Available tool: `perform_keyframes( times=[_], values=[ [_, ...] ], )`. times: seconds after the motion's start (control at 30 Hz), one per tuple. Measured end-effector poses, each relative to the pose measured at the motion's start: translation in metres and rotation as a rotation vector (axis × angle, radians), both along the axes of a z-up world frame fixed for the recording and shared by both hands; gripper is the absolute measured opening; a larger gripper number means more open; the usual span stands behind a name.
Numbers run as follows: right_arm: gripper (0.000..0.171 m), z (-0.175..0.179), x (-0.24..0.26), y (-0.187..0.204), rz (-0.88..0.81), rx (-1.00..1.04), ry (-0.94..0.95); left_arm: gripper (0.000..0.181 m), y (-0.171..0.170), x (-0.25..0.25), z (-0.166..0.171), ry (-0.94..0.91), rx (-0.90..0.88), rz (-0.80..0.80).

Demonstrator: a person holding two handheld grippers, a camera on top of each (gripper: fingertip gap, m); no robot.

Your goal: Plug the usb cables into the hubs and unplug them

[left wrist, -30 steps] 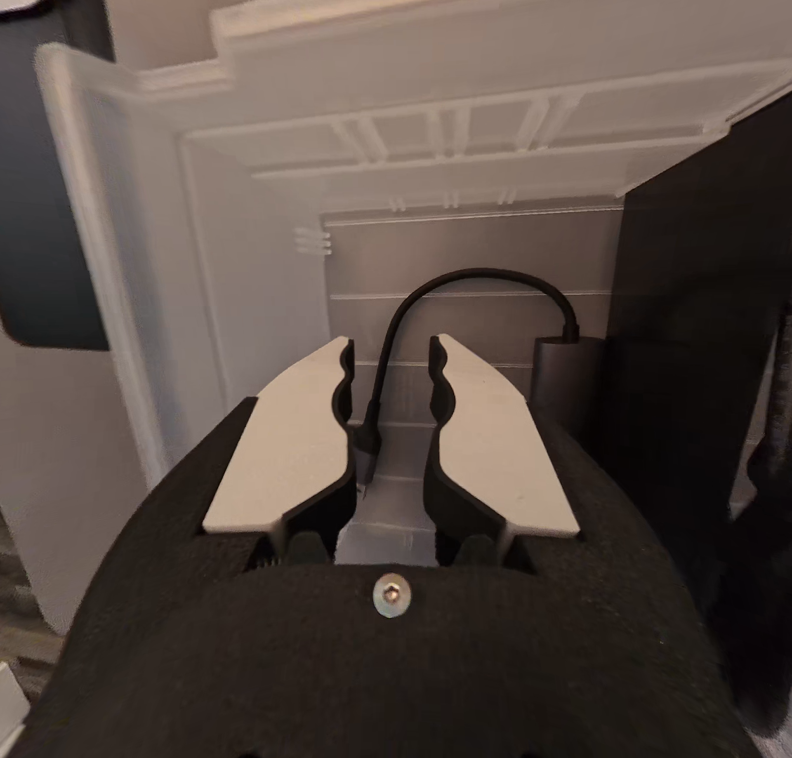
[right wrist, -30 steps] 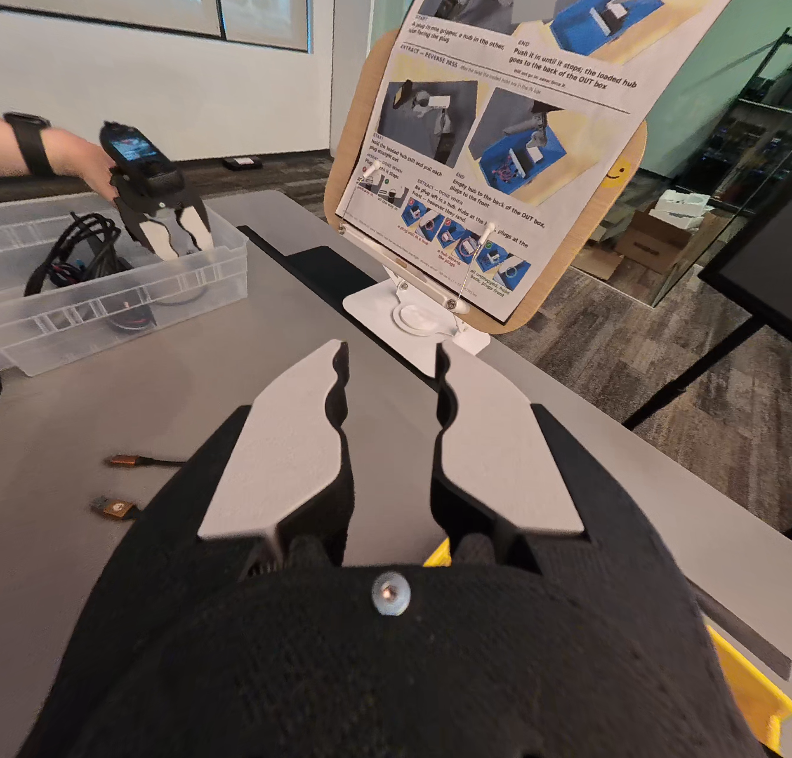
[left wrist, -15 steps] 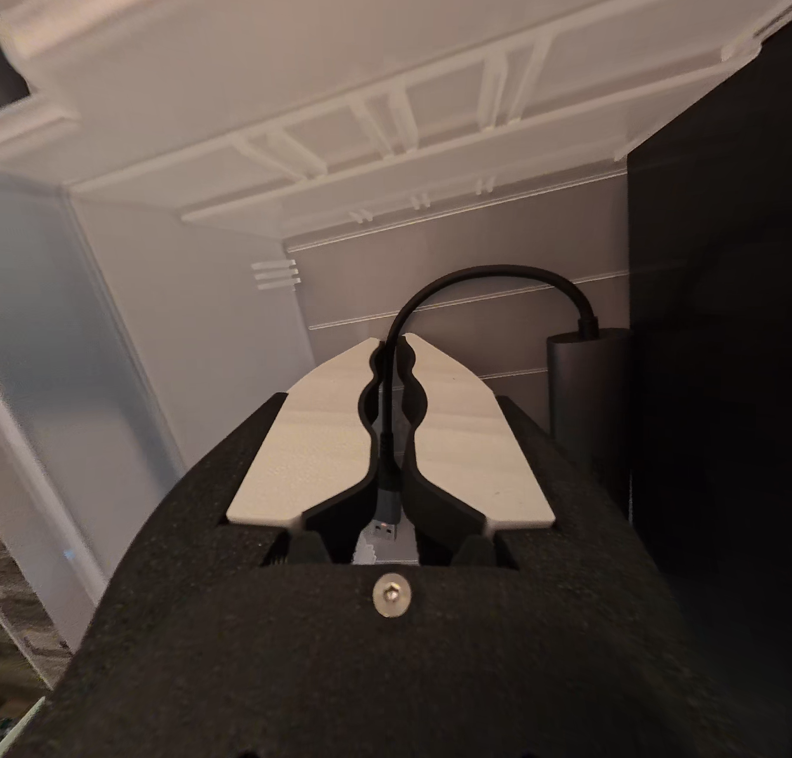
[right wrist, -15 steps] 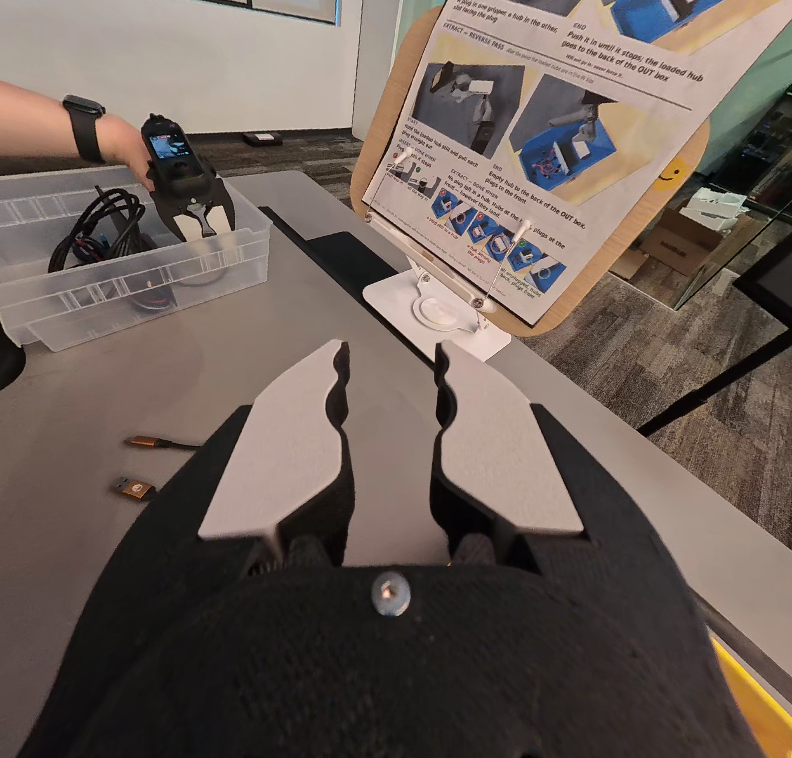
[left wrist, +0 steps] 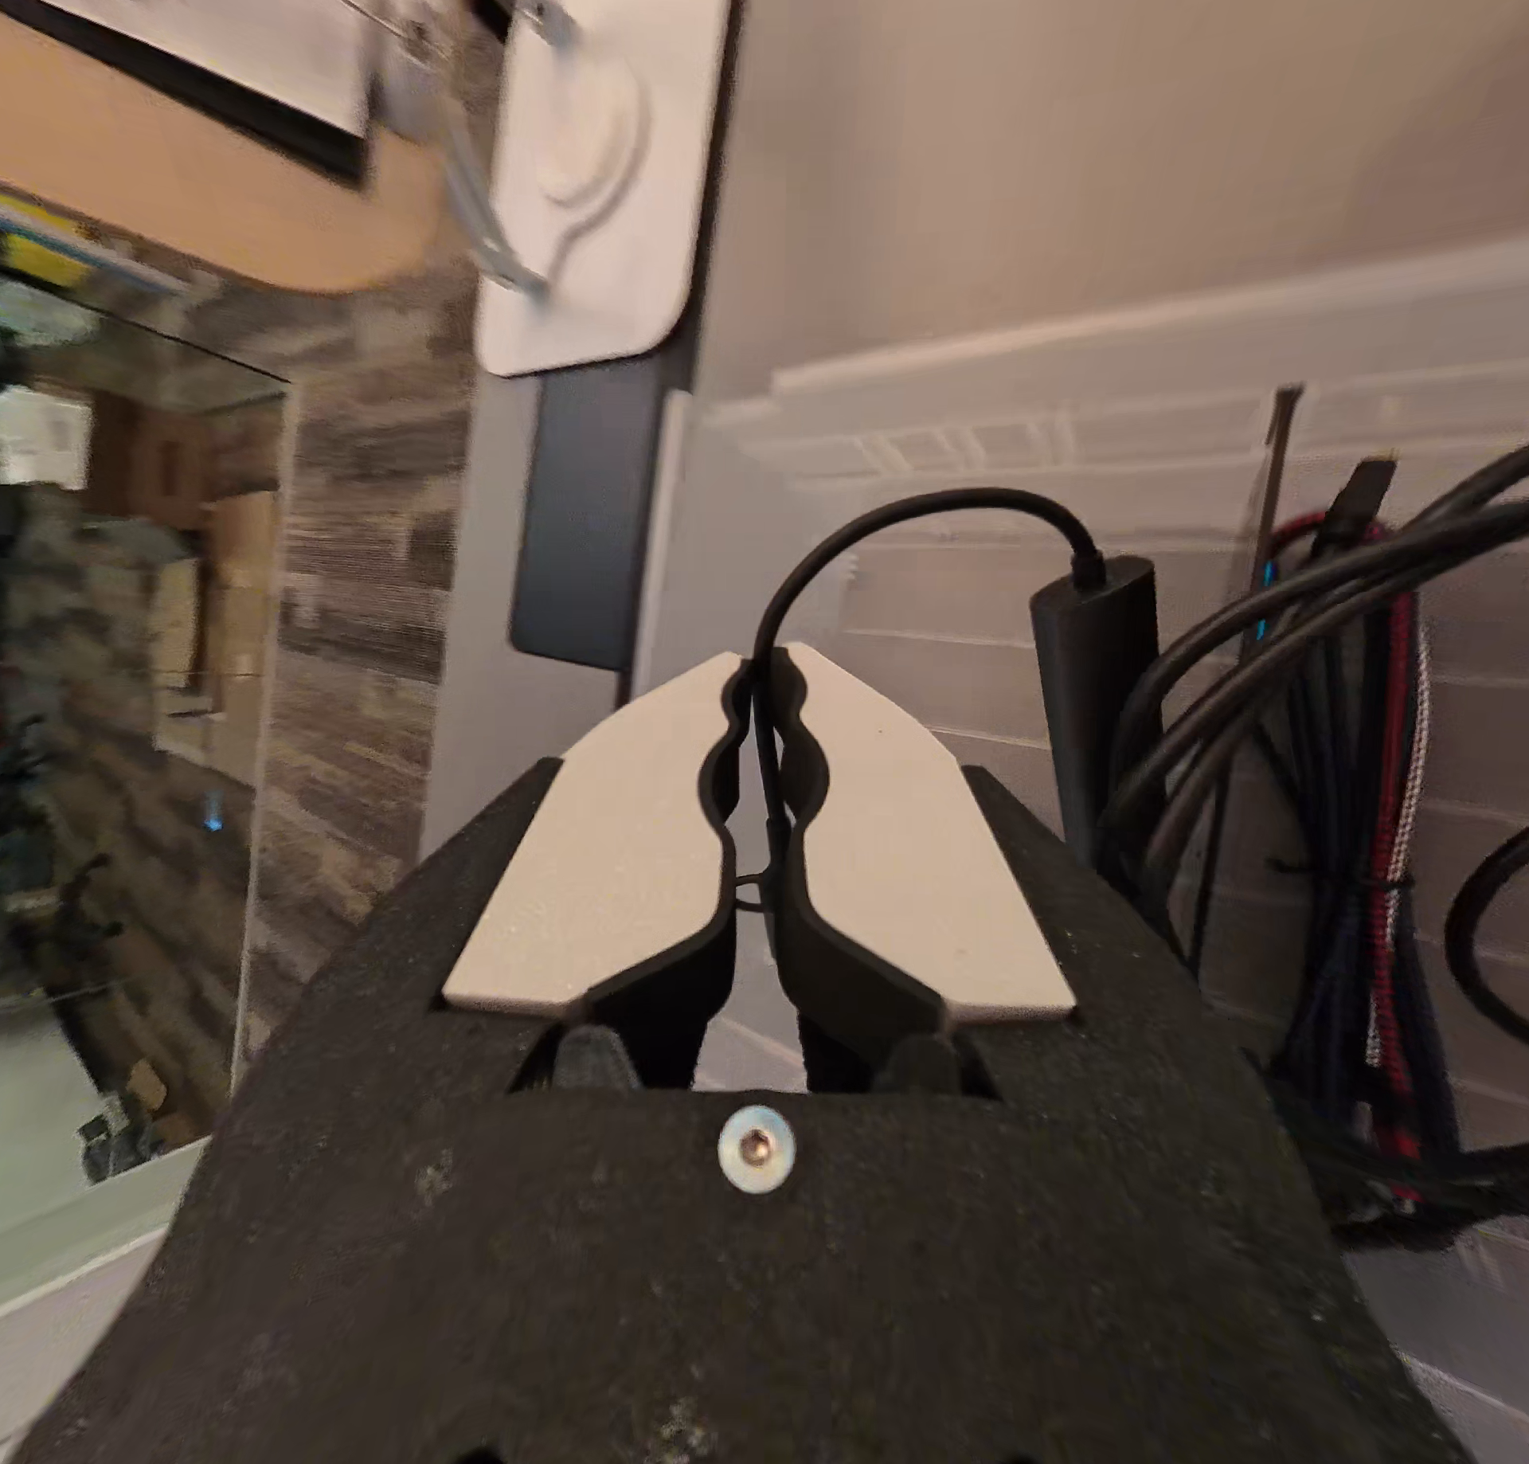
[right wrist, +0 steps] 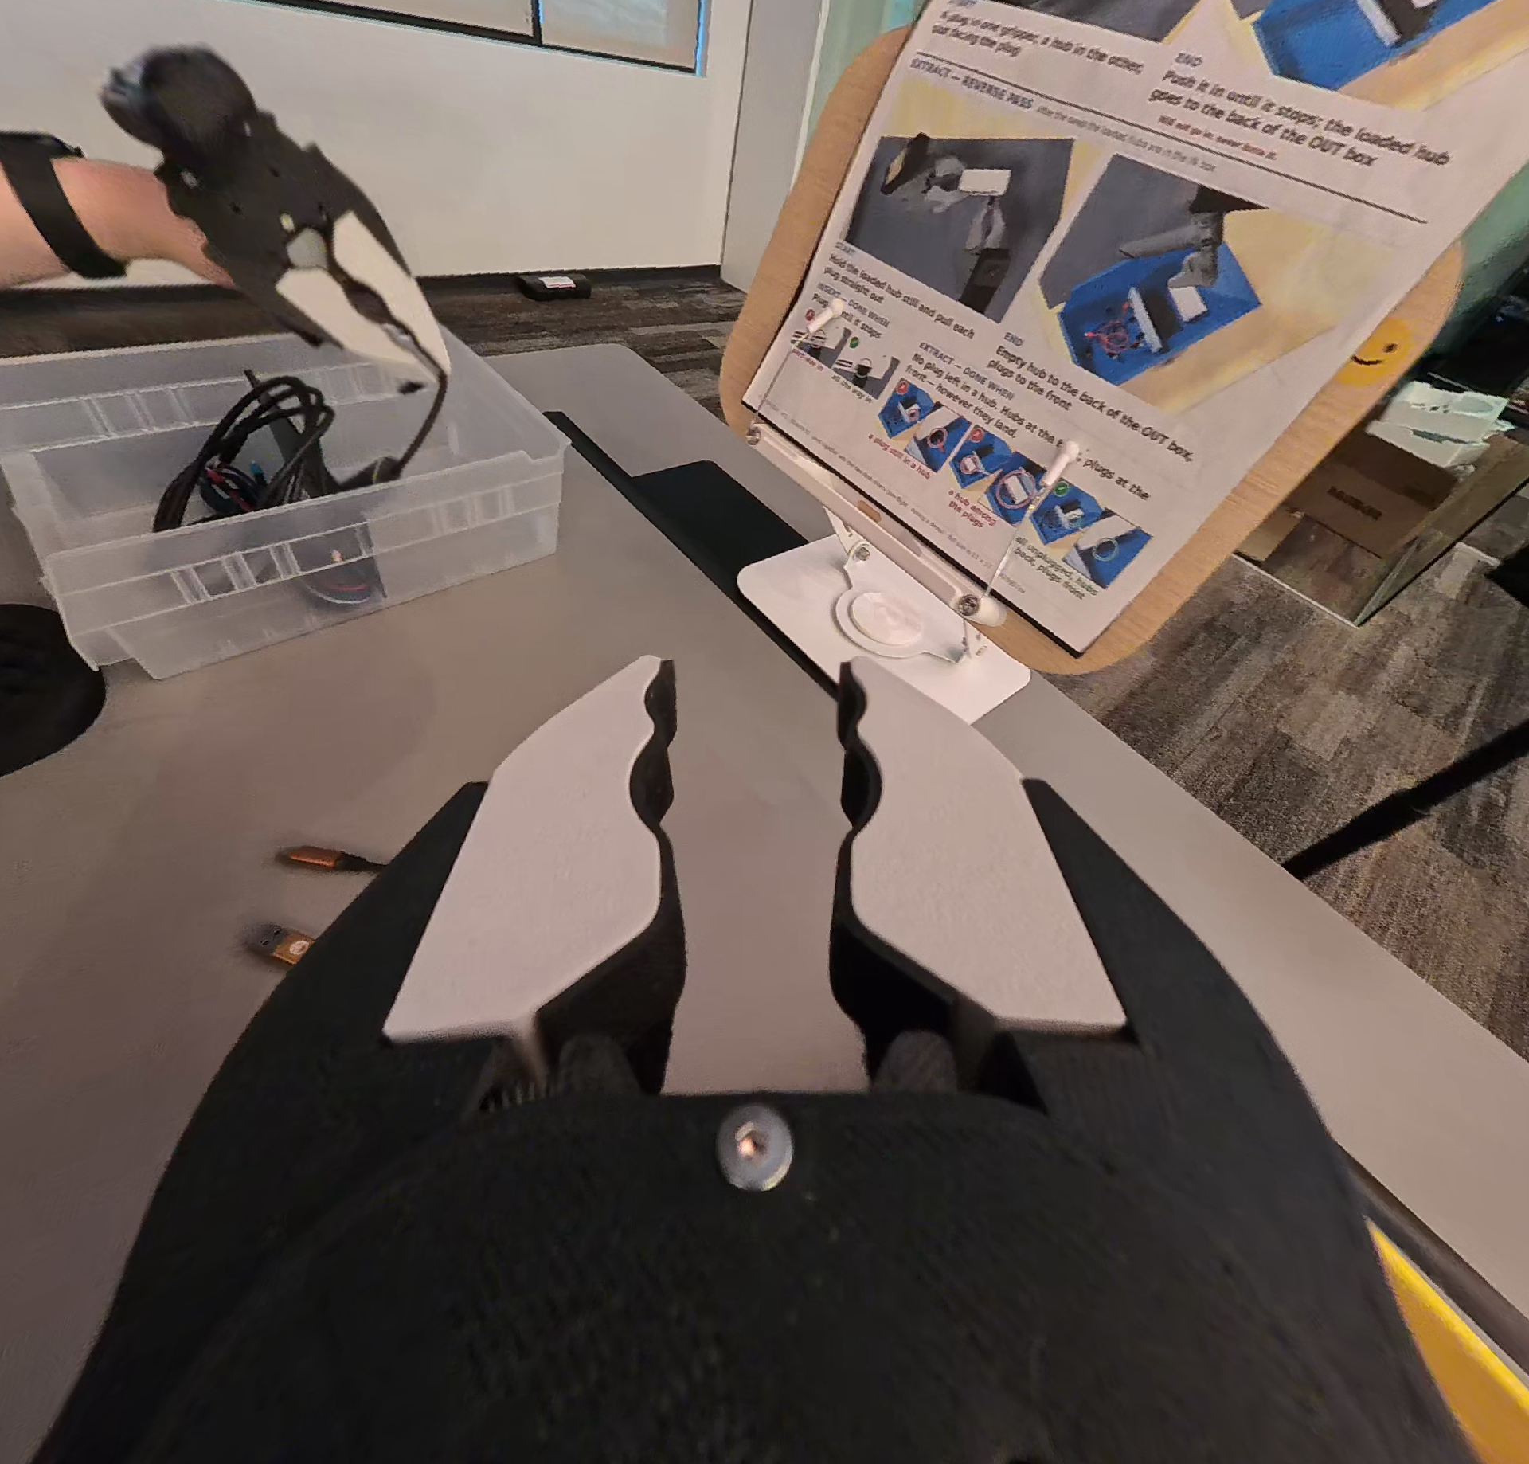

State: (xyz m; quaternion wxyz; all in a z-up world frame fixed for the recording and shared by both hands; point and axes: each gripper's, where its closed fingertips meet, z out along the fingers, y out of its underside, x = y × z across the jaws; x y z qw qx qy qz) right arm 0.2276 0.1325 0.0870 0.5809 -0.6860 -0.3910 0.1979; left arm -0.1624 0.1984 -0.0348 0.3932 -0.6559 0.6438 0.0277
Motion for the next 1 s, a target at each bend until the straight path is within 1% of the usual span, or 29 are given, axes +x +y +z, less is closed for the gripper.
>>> perform_keyframes(
  times=[0.07, 0.13, 0.23, 0.37, 0.43, 0.47, 0.57, 0.63, 0.67, 0.7, 0.73, 0.8, 0.87, 0.9, 0.93, 1.0],
  values=[
    [0.038, -0.002, -0.009, -0.003, 0.024, -0.002, -0.004, 0.003, -0.003, 0.0, 0.028, -0.036, 0.07, 0.034],
    [0.038, -0.004, -0.022, -0.007, 0.062, -0.007, 0.002, 0.004, -0.008, 0.002, 0.05, -0.034, 0.126, 0.058],
    [0.038, -0.006, -0.053, -0.016, 0.148, -0.02, 0.05, 0.004, -0.014, 0.012, 0.081, -0.045, 0.204, 0.088],
    [0.039, 0.001, -0.127, -0.033, 0.346, 0.003, 0.204, 0.004, -0.023, 0.033, 0.113, -0.074, 0.265, 0.104],
    [0.042, 0.008, -0.168, -0.031, 0.415, 0.041, 0.235, 0.004, -0.03, 0.047, 0.126, -0.078, 0.286, 0.095],
    [0.044, 0.011, -0.187, -0.025, 0.422, 0.042, 0.243, 0.004, -0.034, 0.055, 0.134, -0.079, 0.297, 0.082],
    [0.047, 0.02, -0.234, -0.019, 0.521, -0.076, 0.297, 0.003, -0.046, 0.078, 0.154, -0.082, 0.318, 0.059],
    [0.044, 0.016, -0.252, -0.024, 0.571, -0.139, 0.257, 0.003, -0.052, 0.092, 0.165, -0.101, 0.32, 0.046],
    [0.031, 0.013, -0.255, -0.023, 0.554, -0.134, 0.226, 0.003, -0.056, 0.099, 0.169, -0.112, 0.318, 0.033],
    [0.009, 0.014, -0.253, -0.021, 0.519, -0.105, 0.216, 0.003, -0.06, 0.106, 0.172, -0.122, 0.31, 0.017],
    [0.006, 0.017, -0.251, -0.022, 0.508, -0.095, 0.23, 0.003, -0.063, 0.11, 0.175, -0.127, 0.312, 0.014],
    [0.004, 0.023, -0.243, -0.029, 0.527, -0.157, 0.28, 0.004, -0.071, 0.118, 0.18, -0.175, 0.307, -0.014],
    [0.004, 0.032, -0.228, -0.029, 0.497, -0.159, 0.31, 0.008, -0.079, 0.121, 0.185, -0.303, 0.244, 0.022],
    [0.004, 0.034, -0.221, -0.03, 0.489, -0.164, 0.297, 0.016, -0.086, 0.123, 0.184, -0.357, 0.202, 0.03],
    [0.004, 0.036, -0.214, -0.031, 0.482, -0.172, 0.283, 0.02, -0.095, 0.125, 0.183, -0.408, 0.171, 0.027],
    [0.004, 0.043, -0.2, -0.035, 0.475, -0.188, 0.258, 0.02, -0.116, 0.135, 0.172, -0.501, 0.116, 0.003]
  ],
)
